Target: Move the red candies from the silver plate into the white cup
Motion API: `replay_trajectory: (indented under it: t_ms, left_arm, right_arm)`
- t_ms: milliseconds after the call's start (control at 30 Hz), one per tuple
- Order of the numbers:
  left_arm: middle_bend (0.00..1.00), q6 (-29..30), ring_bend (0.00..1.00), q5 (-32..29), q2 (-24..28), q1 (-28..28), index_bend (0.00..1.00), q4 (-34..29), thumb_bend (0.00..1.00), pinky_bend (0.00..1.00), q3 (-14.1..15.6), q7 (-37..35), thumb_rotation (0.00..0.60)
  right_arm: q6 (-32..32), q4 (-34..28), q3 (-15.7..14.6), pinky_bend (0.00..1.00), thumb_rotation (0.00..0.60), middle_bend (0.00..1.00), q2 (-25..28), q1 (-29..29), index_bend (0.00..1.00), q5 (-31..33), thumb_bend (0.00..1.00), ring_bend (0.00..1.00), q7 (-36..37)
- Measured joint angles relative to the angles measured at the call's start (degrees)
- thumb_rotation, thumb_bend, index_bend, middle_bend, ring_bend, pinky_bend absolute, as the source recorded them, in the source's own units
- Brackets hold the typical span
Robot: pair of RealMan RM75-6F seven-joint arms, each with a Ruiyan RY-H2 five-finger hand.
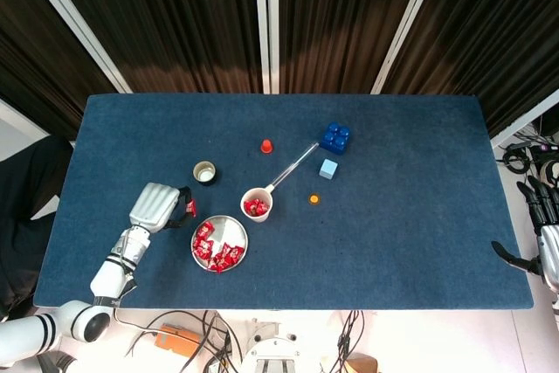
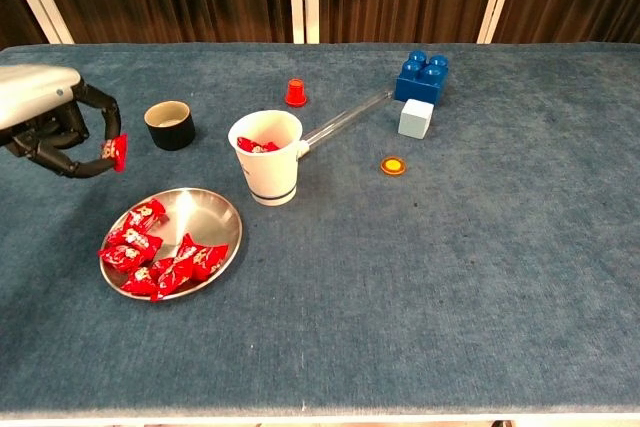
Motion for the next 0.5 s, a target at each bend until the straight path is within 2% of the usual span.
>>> replay_trajectory:
  t_ms: [133,267,500]
  left_arm:
    - [0.94,1.95,0.92,2.70,1.53,-0.71,0.57,-5.02,0.33,0.86,-1.94,-0.86,0.564]
    - [0.94,1.01,0.92,3.67,1.81,-3.41,0.57,-8.12,0.33,0.86,-3.92,0.11,0.563]
    - [0.94,-4.54,0.92,-1.15,-1.71,-8.81,0.55,-8.61,0.29,0.86,-6.44,5.75,0.564]
  right_arm:
    - [0.01,0.23,-0.03,0.00,0.600,0.03,-0.07,-0.17,0.00,0.33,0.33,0.00,0.20]
    - [-0.06,0.78,-0.09,0.00,0.600,0.03,-0.27,-0.39,0.00,0.81,0.33,0.00,0.76]
    - [-0.70,2.19,-0.20,0.00,0.600,0.03,-0.65,-0.67,0.00,1.84,0.33,0.00,2.22]
